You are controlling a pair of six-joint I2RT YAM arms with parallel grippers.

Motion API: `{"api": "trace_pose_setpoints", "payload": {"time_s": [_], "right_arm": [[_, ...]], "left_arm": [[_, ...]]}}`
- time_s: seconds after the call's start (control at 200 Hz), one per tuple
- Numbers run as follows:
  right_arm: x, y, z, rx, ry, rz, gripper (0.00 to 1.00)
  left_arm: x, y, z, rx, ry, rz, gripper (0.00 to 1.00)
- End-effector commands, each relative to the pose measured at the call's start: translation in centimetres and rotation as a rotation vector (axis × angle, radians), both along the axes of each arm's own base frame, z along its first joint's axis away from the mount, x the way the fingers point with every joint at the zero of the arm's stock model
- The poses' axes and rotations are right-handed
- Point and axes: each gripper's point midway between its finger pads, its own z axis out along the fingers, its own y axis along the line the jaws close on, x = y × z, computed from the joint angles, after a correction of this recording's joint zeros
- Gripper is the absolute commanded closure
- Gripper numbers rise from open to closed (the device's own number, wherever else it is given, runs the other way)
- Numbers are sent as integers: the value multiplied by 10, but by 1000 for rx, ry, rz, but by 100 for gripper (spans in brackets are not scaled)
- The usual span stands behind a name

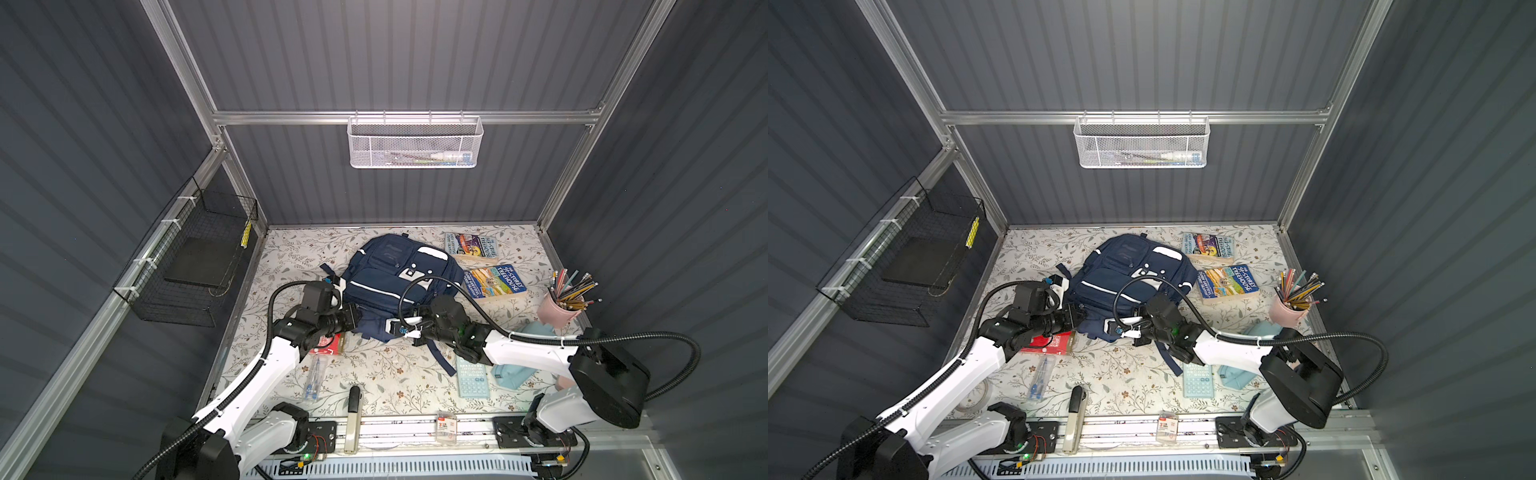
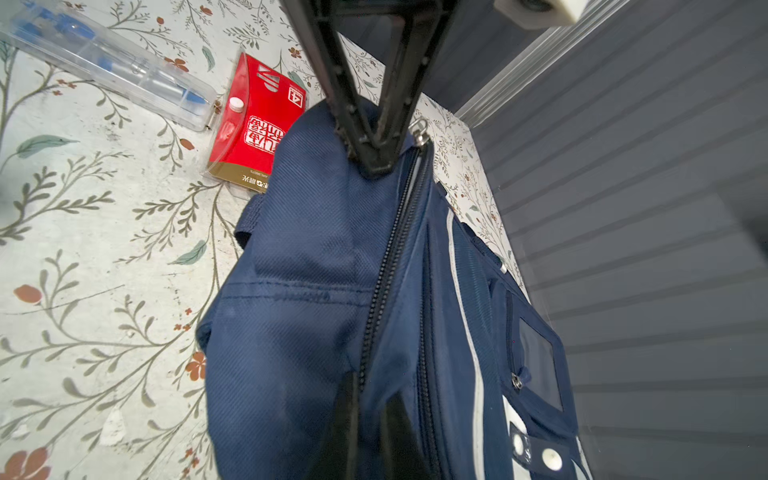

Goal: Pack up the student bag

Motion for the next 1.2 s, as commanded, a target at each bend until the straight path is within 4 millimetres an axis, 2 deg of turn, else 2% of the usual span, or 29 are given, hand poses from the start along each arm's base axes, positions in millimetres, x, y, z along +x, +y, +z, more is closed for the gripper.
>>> {"api": "trace_pose_setpoints", "payload": {"time_s": [0.0, 0.14, 0.265, 0.345, 0.495, 0.54, 0.695, 0.77, 0.805, 0.83, 0.996, 1.106, 1.196], "right_arm": [[-13, -16, -16, -50, 40, 27, 100], [-10, -31, -11, -18, 28, -3, 100], [6, -41, -6, 14, 28, -62, 100], [13, -42, -3, 13, 27, -74, 100], [24, -42, 1, 0, 15, -110, 90], [32, -47, 0, -13, 1, -150, 83], [63, -70, -5, -65, -20, -319, 73], [56, -70, 2, -41, -9, -293, 58], [52, -68, 8, -8, 4, -280, 46], [49, -66, 13, 15, 12, -272, 42], [16, -50, 39, 102, 54, -152, 35], [-8, -33, 38, 71, 112, -52, 33], [-13, -23, 37, 86, 181, -14, 33]], "left_arm": [[29, 20, 22, -5, -86, 33, 100], [42, 44, 17, -50, -65, 73, 100], [28, 40, 42, -74, -119, 35, 100], [12, 31, 53, -125, -126, -10, 100], [-21, 13, 47, -105, -92, -86, 100], [-30, 7, 45, -106, -81, -110, 100], [-53, -32, 41, -195, -36, -238, 100], [-56, -46, 36, -157, -42, -261, 100], [-56, -53, 35, -155, -47, -272, 100], [-56, -58, 35, -163, -48, -280, 100], [-42, -76, 37, -219, -54, -295, 100], [-41, -93, 37, -211, -50, -325, 100], [-47, -113, 33, -199, -49, -365, 100]]}}
